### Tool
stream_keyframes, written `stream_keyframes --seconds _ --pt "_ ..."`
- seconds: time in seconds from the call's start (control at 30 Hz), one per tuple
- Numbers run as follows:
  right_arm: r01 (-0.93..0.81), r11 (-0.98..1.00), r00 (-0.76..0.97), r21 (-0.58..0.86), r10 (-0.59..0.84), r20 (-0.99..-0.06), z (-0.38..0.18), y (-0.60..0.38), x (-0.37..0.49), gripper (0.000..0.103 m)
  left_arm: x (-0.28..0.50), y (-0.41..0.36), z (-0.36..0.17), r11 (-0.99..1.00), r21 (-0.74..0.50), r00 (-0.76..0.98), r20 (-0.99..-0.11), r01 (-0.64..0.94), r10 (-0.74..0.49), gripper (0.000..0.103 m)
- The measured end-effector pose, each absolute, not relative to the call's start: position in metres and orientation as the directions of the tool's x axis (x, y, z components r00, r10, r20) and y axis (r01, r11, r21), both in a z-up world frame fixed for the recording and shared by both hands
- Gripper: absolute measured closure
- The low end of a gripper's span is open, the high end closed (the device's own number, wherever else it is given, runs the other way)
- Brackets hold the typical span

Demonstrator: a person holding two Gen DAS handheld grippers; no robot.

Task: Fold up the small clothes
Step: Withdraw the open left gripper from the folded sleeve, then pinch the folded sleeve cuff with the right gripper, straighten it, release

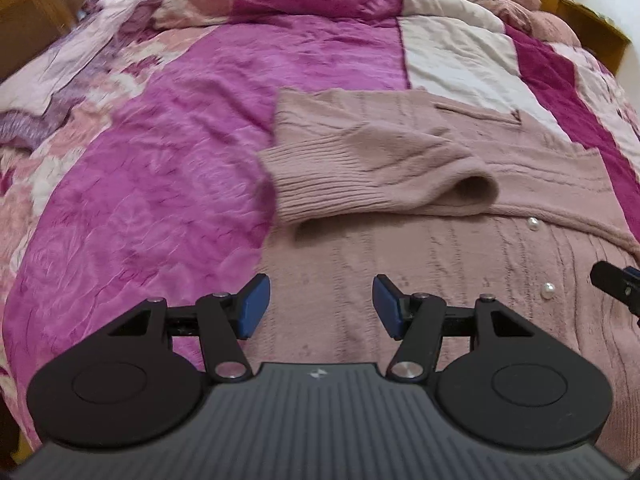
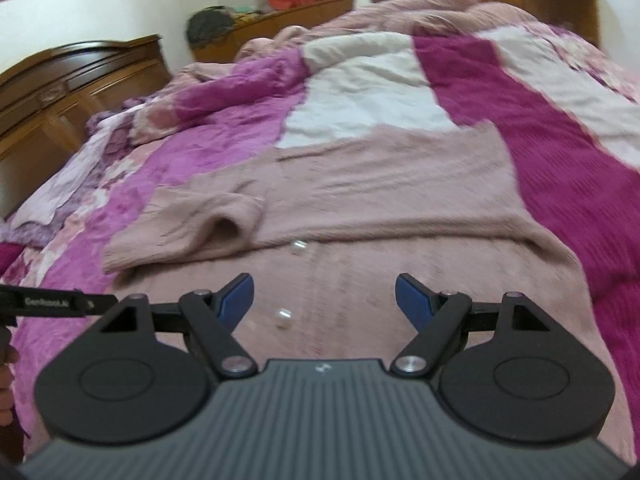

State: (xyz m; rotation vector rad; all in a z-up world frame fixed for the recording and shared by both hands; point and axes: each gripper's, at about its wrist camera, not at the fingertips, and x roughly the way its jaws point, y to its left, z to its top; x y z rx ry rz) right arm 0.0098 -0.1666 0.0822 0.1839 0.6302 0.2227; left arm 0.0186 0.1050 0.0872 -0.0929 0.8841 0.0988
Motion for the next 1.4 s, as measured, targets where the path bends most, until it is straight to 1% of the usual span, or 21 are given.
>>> stream_keyframes --seconds 0.2,0.43,0.53,0.7,0.8,0.9,0.97,1.0,1.03,1.07,1.1,1.13,1.17,1.23,1.4 --pt "-0.294 0.943 0.778 0.154 0.330 -0.535 0.100 -0.121 0.022 0.023 0.007 0.133 0.085 0.975 -0.065 0.635 -0.768 -0.212 0.087 0.038" --pt "-0.484 0.875 0.735 0.007 0.411 -0.539 0.112 -0.052 0.035 0.023 -0.005 0.166 0.084 0.953 -0.069 0.627 -0.767 -0.296 0.139 0.038" --pt "-0.546 0.838 0.702 -0.011 0.450 -0.552 0.109 -0.025 0.041 0.024 -0.008 0.177 0.082 0.945 -0.062 0.614 -0.774 -0.320 0.157 0.038" --pt "-0.619 0.785 0.642 -0.022 0.490 -0.589 0.095 0.009 0.049 0.024 -0.013 0.192 0.075 0.933 -0.055 0.593 -0.784 -0.356 0.180 0.038" --pt "-0.644 0.764 0.621 -0.047 0.486 -0.615 0.084 0.026 0.056 0.024 -0.017 0.197 0.071 0.927 -0.063 0.586 -0.790 -0.371 0.181 0.038" --pt "-0.648 0.759 0.624 -0.069 0.476 -0.620 0.076 0.037 0.063 0.025 -0.020 0.200 0.068 0.923 -0.074 0.586 -0.791 -0.379 0.177 0.038" --pt "-0.651 0.754 0.624 -0.080 0.472 -0.623 0.071 0.041 0.066 0.033 -0.020 0.202 0.066 0.922 -0.074 0.584 -0.792 -0.380 0.177 0.038" --pt "-0.650 0.755 0.624 -0.087 0.465 -0.629 0.068 0.042 0.068 0.039 -0.019 0.202 0.066 0.922 -0.074 0.583 -0.793 -0.381 0.177 0.038" --pt "-0.649 0.756 0.624 -0.092 0.458 -0.633 0.066 0.044 0.069 0.041 -0.019 0.202 0.065 0.921 -0.074 0.583 -0.793 -0.382 0.178 0.038" --pt "-0.648 0.756 0.626 -0.093 0.458 -0.632 0.065 0.044 0.070 0.049 -0.019 0.202 0.065 0.920 -0.075 0.583 -0.793 -0.384 0.179 0.038" --pt "-0.648 0.756 0.626 -0.090 0.461 -0.629 0.064 0.045 0.071 0.060 -0.019 0.202 0.065 0.920 -0.076 0.584 -0.792 -0.384 0.178 0.038" --pt "-0.643 0.761 0.628 -0.087 0.460 -0.628 0.064 0.044 0.072 0.078 -0.019 0.201 0.065 0.920 -0.080 0.586 -0.791 -0.383 0.175 0.038" --pt "-0.635 0.768 0.632 -0.082 0.456 -0.627 0.065 0.043 0.073 0.084 -0.019 0.201 0.066 0.920 -0.082 0.588 -0.790 -0.382 0.174 0.038" --pt "-0.633 0.773 0.627 -0.039 0.482 -0.612 0.071 0.036 0.075 0.090 -0.018 0.199 0.068 0.922 -0.087 0.595 -0.786 -0.376 0.169 0.038" --pt "-0.596 0.802 0.653 0.044 0.516 -0.554 0.095 0.013 0.078 0.091 -0.010 0.188 0.073 0.936 -0.081 0.610 -0.777 -0.342 0.156 0.038"
